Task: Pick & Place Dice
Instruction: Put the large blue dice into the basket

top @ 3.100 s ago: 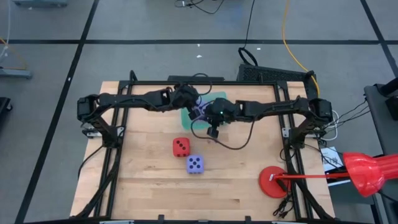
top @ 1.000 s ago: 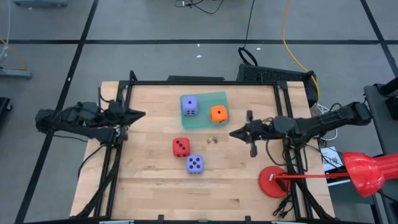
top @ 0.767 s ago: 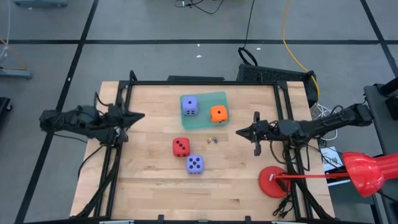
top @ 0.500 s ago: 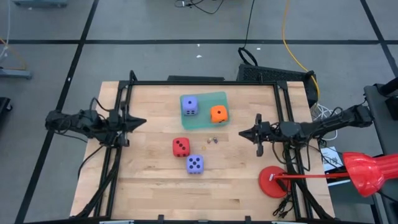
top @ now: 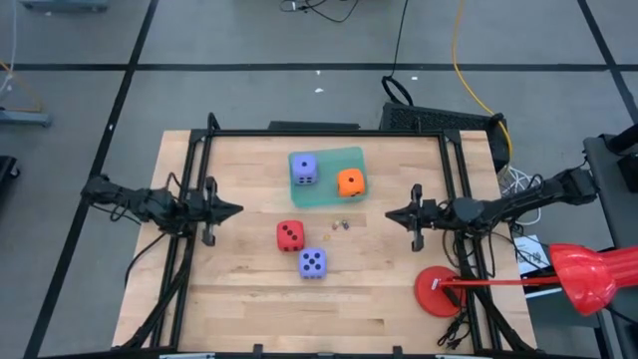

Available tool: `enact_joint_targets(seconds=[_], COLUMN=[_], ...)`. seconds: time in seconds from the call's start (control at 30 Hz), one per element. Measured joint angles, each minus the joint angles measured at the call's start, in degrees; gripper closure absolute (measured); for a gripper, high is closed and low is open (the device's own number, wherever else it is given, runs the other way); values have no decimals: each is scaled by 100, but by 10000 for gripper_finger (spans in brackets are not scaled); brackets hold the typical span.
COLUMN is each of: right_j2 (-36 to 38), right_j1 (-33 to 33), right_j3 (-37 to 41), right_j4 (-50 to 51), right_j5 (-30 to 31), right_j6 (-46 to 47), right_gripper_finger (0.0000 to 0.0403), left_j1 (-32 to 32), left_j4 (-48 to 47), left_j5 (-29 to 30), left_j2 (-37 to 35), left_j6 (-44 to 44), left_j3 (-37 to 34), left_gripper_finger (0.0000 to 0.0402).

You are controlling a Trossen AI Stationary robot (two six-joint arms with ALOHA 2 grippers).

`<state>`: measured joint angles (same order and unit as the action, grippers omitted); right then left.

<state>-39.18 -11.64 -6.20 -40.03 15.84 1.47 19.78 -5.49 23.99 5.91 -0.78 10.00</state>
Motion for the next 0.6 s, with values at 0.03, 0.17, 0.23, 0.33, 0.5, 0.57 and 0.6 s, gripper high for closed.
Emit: enact_joint_targets(seconds=[0.03, 0.17, 0.23, 0.33, 0.5, 0.57, 0.6], right_j2=[-54, -296, -429, -623, -909, -1026, -1081], right_j1=[0, 0, 0, 0, 0, 2, 2], right_j3=[0, 0, 0, 0, 0, 0, 0], right_j4=[-21, -53, -104, -213, -534, -799, -897], right_j5=[35, 46, 51, 57, 201, 218, 210], right_j6=[-43, -67, -67, -67, -176, -243, -295], right_gripper_finger=[403, 403, 403, 403, 403, 401, 399], left_j1=[29, 126, 153, 159, 157, 157, 157], left_j4=[1, 558, 927, 942, 942, 930, 933], left_j5=[56, 172, 148, 160, 181, 182, 183], left_j2=[1, 0, 1, 123, 148, 160, 153], left_j6=[-2, 52, 149, 52, -112, -127, -130], left_j3=[-95, -648, -911, -904, -904, -904, -904], left_gripper_finger=[399, 398, 399, 399, 399, 399, 398])
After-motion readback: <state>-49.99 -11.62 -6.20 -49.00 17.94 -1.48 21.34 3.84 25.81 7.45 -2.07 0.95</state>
